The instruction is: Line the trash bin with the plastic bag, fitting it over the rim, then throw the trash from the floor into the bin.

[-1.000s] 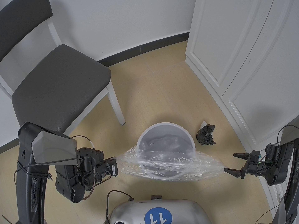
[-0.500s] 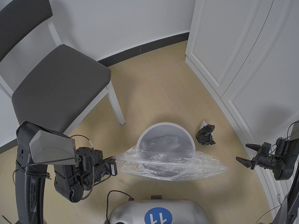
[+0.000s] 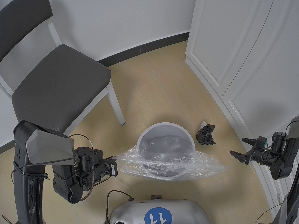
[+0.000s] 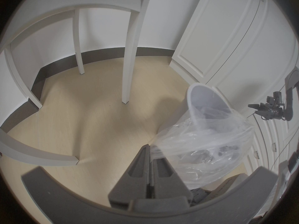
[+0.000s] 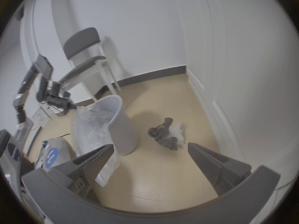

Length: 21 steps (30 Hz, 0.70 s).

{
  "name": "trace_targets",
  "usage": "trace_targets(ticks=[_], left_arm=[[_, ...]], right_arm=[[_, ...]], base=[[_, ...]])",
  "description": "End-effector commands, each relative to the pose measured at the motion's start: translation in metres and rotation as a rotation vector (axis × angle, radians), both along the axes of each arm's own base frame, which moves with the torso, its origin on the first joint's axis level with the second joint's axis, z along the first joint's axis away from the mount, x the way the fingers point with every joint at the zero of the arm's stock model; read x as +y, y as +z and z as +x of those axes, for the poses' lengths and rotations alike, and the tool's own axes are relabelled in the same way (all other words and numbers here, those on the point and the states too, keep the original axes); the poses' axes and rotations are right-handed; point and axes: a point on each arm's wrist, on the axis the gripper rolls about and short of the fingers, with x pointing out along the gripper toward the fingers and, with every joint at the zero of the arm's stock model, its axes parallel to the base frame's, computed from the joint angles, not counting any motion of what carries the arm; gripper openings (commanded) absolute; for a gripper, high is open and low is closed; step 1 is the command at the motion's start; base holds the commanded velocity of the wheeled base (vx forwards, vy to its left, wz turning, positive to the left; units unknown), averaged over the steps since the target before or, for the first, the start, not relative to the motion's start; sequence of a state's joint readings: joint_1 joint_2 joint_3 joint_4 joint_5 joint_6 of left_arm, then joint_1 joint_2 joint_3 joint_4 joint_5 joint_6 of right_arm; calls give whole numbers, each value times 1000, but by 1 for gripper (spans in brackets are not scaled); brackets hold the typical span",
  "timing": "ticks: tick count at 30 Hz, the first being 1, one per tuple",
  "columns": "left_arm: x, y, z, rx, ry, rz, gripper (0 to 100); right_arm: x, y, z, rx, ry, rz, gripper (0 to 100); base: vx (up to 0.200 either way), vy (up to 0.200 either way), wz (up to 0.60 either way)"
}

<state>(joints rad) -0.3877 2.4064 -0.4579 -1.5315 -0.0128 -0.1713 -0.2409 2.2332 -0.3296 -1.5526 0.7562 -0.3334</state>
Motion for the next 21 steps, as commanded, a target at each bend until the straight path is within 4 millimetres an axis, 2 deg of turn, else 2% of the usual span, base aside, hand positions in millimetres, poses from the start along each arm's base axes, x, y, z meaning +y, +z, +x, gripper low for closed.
trace_targets(ticks=[1, 4, 7, 8, 11, 13, 14, 16, 17, 20, 21], left_arm=[[-9, 40, -27, -57, -66, -26, 0], [-13, 47, -41, -48, -117, -31, 0], [-15, 47, -50, -29, -155, -32, 0], [-15, 47, -50, -27, -155, -32, 0], [-15, 43, -51, -13, -158, -26, 0], [-15, 42, -51, -10, -158, -25, 0], [-15, 38, -51, 2, -156, -18, 0], [-15, 38, -50, 1, -157, -17, 0], [-16, 37, -50, 1, -156, -19, 0], [-16, 37, -49, 3, -154, -20, 0], [-15, 32, -48, 19, -150, -14, 0]], right_arm=[[81, 61, -8, -132, -181, 0, 100], [123, 69, -17, -152, -198, 16, 100], [155, 69, -26, -159, -147, 12, 100], [158, 69, -26, -159, -138, 13, 100], [188, 74, -22, -215, -57, 20, 100], [194, 75, -19, -215, -41, 6, 100], [208, 78, -15, -207, -7, -32, 100], [215, 78, -14, -196, 5, -49, 100], [229, 81, -14, -175, 10, -78, 100], [240, 81, -18, -145, 10, -106, 100], [245, 75, -25, -96, 26, -146, 100]], base=[[0, 0, 0], [0, 0, 0], [0, 0, 0], [0, 0, 0], [0, 0, 0], [0, 0, 0], [0, 0, 0], [0, 0, 0], [0, 0, 0], [0, 0, 0], [0, 0, 0]])
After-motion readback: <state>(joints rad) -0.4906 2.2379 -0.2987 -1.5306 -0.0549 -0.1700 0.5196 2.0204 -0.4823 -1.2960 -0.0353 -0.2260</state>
